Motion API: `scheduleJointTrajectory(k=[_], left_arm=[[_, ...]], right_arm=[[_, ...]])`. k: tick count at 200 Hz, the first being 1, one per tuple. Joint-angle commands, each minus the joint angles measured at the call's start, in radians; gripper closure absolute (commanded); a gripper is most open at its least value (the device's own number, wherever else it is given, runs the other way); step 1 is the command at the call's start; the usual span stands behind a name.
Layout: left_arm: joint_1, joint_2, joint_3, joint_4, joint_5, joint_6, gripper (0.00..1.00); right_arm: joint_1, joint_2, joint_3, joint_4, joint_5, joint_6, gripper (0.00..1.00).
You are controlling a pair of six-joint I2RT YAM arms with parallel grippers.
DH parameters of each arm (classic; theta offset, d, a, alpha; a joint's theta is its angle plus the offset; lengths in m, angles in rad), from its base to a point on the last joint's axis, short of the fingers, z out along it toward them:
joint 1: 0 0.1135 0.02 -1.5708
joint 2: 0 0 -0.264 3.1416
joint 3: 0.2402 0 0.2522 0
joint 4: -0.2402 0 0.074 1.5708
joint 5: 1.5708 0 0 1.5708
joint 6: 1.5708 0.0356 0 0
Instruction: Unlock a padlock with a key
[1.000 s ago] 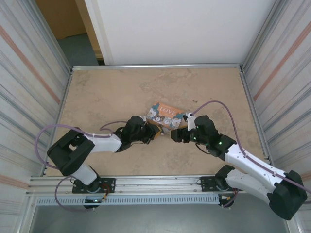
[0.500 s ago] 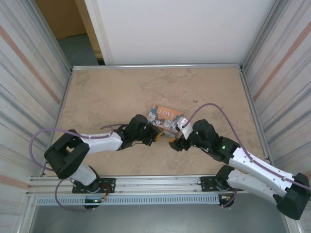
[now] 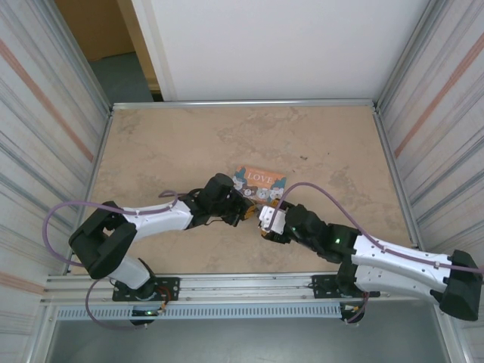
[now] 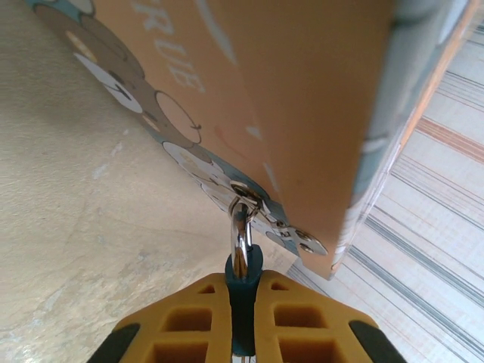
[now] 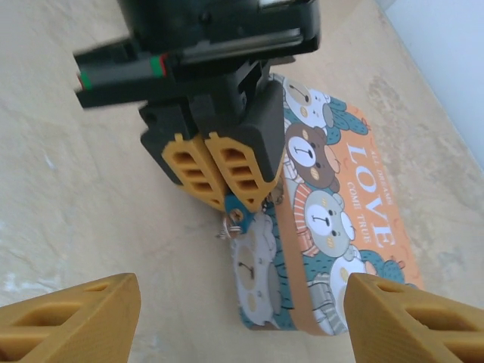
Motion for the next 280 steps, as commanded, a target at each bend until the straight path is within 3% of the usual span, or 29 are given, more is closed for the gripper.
scheduleJointTrajectory(k=[1, 42, 115, 183, 280], left_arm=[[-0.008, -0.017, 0.027, -0.011, 0.018, -0.020, 1.00], [-0.010, -0.009, 0.032, -0.008, 0.021, -0.024, 1.00], [-0.012, 0.004, 0.037, -0.003, 0.032, -0.027, 1.00], [-0.015, 0.009, 0.033, 0.005, 0.034, -0.030, 1.00], [-0.015, 0.026, 0.033, 0.030, 0.047, -0.038, 1.00]], right_arm=[[0.019, 0.025, -0.032, 0.108, 0.122, -0.146, 0.30], [0.021, 0.101, -0.038, 0.183, 0.113, -0.191, 0.31], [0.012, 0.288, -0.013, 0.276, 0.085, -0.208, 0.54], [-0.013, 0.323, -0.003, 0.297, 0.057, -0.186, 0.76], [-0.025, 0.371, 0.009, 0.322, 0.052, -0.149, 0.88]])
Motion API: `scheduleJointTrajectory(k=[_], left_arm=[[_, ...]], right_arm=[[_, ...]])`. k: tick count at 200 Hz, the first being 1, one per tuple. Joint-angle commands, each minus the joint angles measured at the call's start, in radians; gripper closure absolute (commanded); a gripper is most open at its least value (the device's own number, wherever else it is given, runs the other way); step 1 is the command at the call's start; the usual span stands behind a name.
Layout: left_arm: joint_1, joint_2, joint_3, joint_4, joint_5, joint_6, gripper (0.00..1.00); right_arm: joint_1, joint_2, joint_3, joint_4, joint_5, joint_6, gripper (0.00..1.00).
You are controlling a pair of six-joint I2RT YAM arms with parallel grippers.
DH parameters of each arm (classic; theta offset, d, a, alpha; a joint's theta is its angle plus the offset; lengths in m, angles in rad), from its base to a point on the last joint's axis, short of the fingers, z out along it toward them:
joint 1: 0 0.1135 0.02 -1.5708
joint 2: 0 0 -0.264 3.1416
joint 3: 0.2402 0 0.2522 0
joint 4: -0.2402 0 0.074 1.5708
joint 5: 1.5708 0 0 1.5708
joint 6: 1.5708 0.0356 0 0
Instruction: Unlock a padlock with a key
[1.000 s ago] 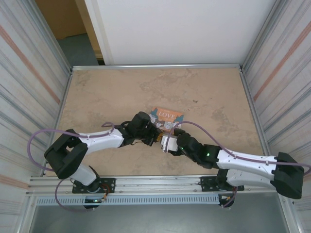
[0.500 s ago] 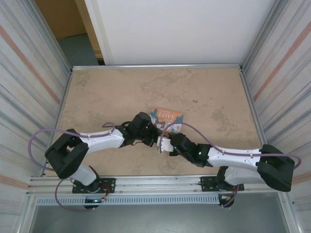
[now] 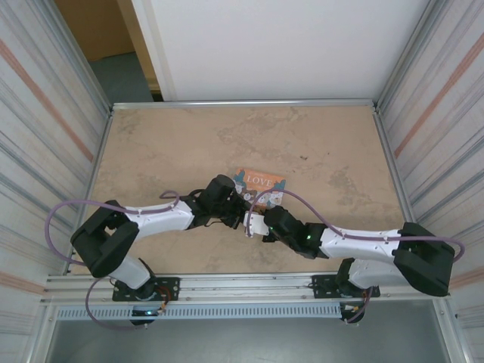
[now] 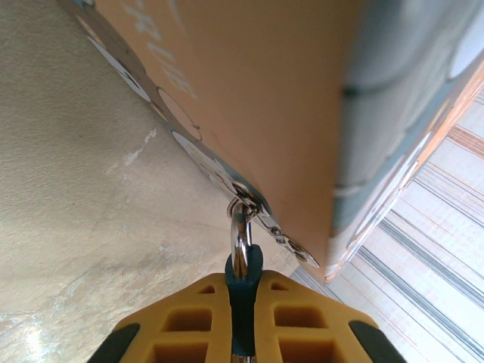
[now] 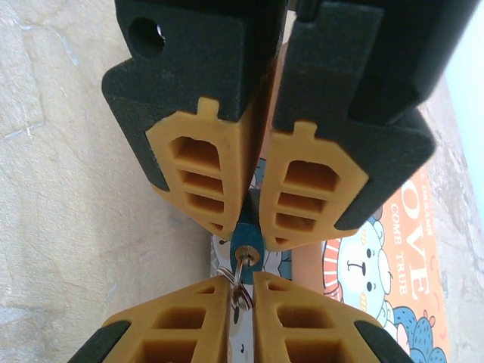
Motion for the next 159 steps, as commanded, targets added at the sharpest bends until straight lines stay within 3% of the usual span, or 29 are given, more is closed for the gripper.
scheduleJointTrajectory(k=[1, 78, 159], left_arm=[[-0.009, 0.010, 0.031, 0.048, 0.024, -0.012, 1.00], [-0.014, 0.027, 0.028, 0.076, 0.031, -0.022, 1.00], [-0.022, 0.037, 0.024, 0.094, 0.032, -0.032, 1.00]], right_arm=[[-0.006, 0.015, 0.037, 0.032, -0.003, 0.034, 0.88], [-0.006, 0.015, 0.043, 0.063, -0.024, 0.134, 1.00], [-0.012, -0.013, 0.022, 0.109, -0.042, 0.316, 1.00]])
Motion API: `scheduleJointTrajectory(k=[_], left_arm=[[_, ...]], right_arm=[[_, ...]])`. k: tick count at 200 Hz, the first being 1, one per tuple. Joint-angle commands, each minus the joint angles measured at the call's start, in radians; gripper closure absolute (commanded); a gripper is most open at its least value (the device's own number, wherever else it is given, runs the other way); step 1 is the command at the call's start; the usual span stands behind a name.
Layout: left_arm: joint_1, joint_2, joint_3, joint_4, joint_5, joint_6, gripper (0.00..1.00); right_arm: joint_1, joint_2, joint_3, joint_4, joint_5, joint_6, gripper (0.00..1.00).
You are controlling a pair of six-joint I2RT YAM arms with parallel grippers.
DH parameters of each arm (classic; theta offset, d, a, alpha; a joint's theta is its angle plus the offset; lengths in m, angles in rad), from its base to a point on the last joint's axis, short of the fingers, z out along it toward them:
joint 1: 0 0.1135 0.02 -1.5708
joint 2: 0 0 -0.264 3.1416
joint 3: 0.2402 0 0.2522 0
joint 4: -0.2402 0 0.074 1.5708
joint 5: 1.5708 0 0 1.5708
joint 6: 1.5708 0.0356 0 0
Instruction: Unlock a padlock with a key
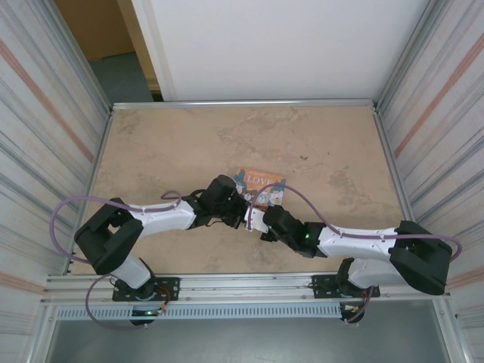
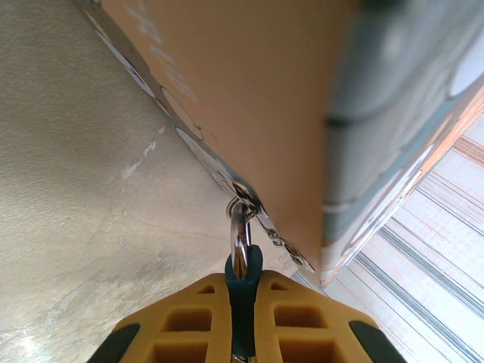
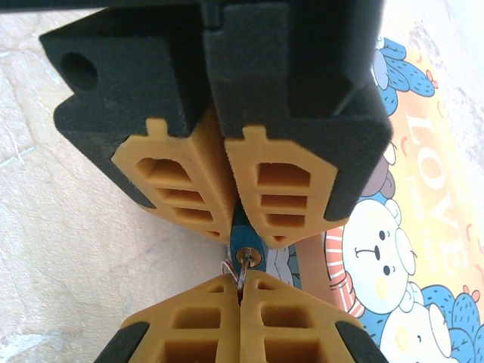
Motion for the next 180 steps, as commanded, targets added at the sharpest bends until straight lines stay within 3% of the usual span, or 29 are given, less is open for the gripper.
scheduleJointTrajectory(k=[1, 60, 180], left_arm=[[-0.022, 0.009, 0.024, 0.062, 0.033, -0.010, 1.00], [-0.026, 0.010, 0.016, 0.067, 0.029, -0.013, 1.00], [-0.046, 0.024, 0.009, 0.077, 0.013, -0.025, 1.00]], right_arm=[[-0.008, -0.033, 0.017, 0.108, -0.040, 0.131, 1.00], [-0.100, -0.078, -0.019, 0.155, -0.173, 0.414, 1.00], [-0.189, -0.051, -0.067, 0.164, -0.305, 0.638, 1.00]])
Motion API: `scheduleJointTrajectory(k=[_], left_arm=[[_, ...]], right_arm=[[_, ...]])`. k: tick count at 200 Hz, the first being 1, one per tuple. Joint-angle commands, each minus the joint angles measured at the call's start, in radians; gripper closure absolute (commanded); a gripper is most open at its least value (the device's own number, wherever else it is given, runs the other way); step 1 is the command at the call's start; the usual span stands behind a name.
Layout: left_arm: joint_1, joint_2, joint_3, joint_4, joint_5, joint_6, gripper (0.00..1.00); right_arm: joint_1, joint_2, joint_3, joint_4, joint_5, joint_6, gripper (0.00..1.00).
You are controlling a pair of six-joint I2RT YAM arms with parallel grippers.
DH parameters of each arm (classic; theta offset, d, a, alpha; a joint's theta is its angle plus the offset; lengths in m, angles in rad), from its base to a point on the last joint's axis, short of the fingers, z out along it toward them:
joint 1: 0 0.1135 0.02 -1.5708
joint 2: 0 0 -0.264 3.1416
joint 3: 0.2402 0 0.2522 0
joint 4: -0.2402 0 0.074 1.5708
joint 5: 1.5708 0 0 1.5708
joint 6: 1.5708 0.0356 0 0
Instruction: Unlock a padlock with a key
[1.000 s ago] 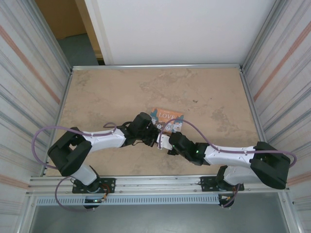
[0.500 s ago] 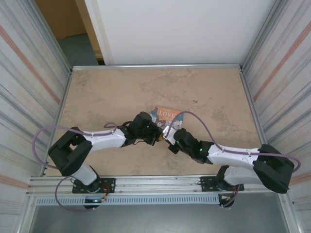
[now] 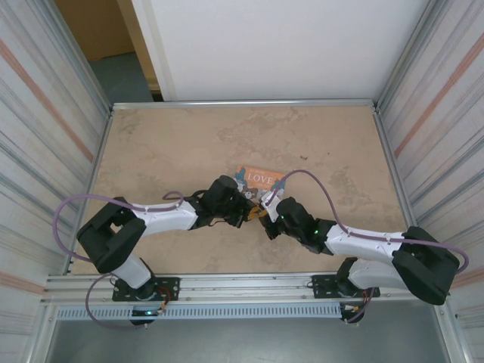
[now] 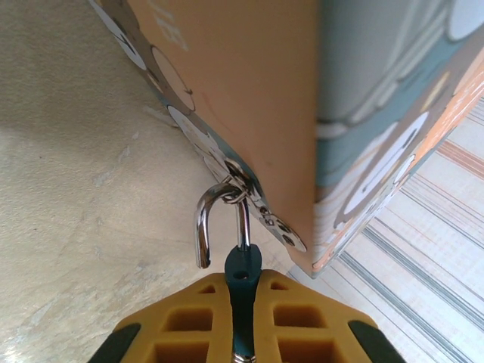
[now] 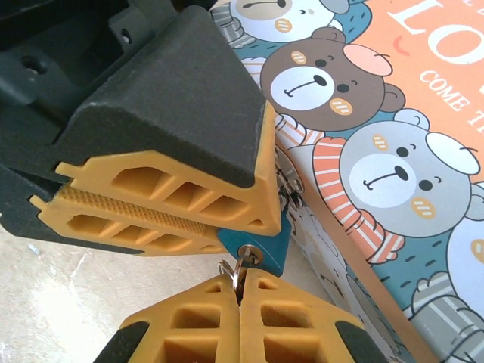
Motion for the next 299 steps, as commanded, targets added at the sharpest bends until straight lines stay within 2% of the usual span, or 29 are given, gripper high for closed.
scheduleJointTrajectory(k=[1, 113, 137, 166, 197, 247, 279, 299], left_arm=[[-0.032, 0.007, 0.009, 0.025, 0.044, -0.004, 1.00], [-0.032, 0.031, 0.005, 0.007, 0.020, 0.023, 1.00], [-0.033, 0.009, 0.001, -0.037, -0.012, 0.046, 0.88], [-0.025, -0.028, -0.001, -0.094, -0.050, 0.071, 0.63], [-0.017, -0.083, 0.003, -0.172, -0.093, 0.115, 0.50], [-0.013, -0.194, 0.056, -0.351, -0.222, 0.252, 0.40], [-0.017, -0.261, 0.122, -0.470, -0.329, 0.384, 0.39], [-0.041, -0.307, 0.168, -0.556, -0.440, 0.450, 0.39]], right_arm=[[-0.021, 0.005, 0.004, 0.077, -0.019, 0.099, 1.00], [-0.026, 0.089, -0.008, 0.101, -0.003, 0.166, 1.00], [-0.039, 0.083, -0.020, 0.098, -0.026, 0.183, 1.00], [-0.059, 0.068, -0.038, 0.109, -0.060, 0.212, 1.00], [-0.079, 0.045, -0.062, 0.111, -0.101, 0.240, 1.00], [-0.135, -0.006, -0.097, 0.094, -0.227, 0.341, 1.00], [-0.183, -0.042, -0.134, 0.072, -0.302, 0.447, 1.00], [-0.216, -0.072, -0.172, 0.071, -0.326, 0.510, 1.00]])
